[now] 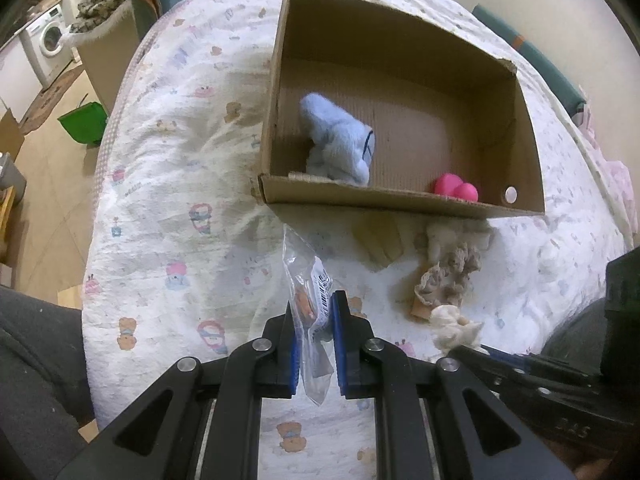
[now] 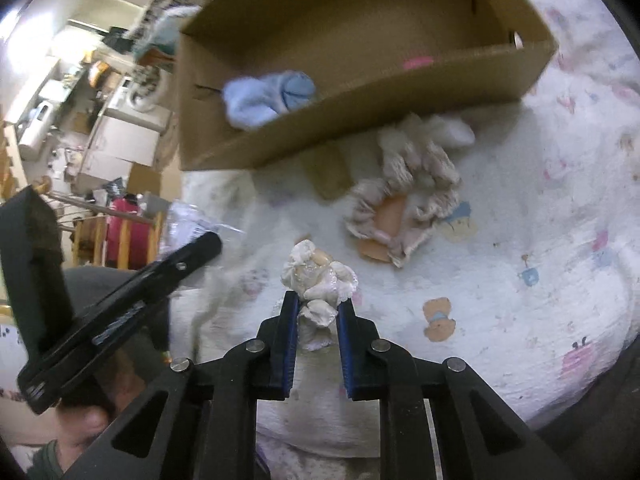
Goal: Organize soft objects
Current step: 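Grasp the clear plastic packet with the left tool while the right tool grasps a cream scrunchie, then lower the packet and scrunchie into the box and open both tools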
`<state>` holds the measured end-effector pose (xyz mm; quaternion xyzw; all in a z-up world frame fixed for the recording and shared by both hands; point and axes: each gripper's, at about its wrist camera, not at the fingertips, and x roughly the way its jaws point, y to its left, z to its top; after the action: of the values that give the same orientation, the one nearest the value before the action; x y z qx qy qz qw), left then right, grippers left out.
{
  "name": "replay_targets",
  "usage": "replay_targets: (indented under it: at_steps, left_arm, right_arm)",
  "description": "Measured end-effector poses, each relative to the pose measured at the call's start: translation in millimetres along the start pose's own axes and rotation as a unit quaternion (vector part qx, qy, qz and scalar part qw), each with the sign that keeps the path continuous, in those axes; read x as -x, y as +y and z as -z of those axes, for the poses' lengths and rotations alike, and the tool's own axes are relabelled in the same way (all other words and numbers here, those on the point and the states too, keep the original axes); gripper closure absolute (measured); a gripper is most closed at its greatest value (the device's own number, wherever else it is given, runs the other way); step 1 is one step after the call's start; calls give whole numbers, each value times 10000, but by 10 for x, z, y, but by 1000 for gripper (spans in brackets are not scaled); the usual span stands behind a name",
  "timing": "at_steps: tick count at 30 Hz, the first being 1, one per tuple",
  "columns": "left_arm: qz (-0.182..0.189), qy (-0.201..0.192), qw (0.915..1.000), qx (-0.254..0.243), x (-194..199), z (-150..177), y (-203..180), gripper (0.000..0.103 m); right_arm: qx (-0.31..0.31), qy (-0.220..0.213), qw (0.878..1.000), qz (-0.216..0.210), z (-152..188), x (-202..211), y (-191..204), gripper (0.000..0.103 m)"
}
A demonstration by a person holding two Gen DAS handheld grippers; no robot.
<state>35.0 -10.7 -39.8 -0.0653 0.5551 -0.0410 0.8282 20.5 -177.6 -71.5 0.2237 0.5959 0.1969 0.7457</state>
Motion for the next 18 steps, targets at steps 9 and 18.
replay_targets:
  at_steps: [9,18]
  left_arm:
    - [-149,-25,9999,-37,-6,31,11,91]
    - [-155,-338,9991,-195,148,8,-59,90]
  right_arm:
    - [35,-362,9993,103,-17,126,-32,83]
    - [72,-890,9959,123,-108,447,-80,83]
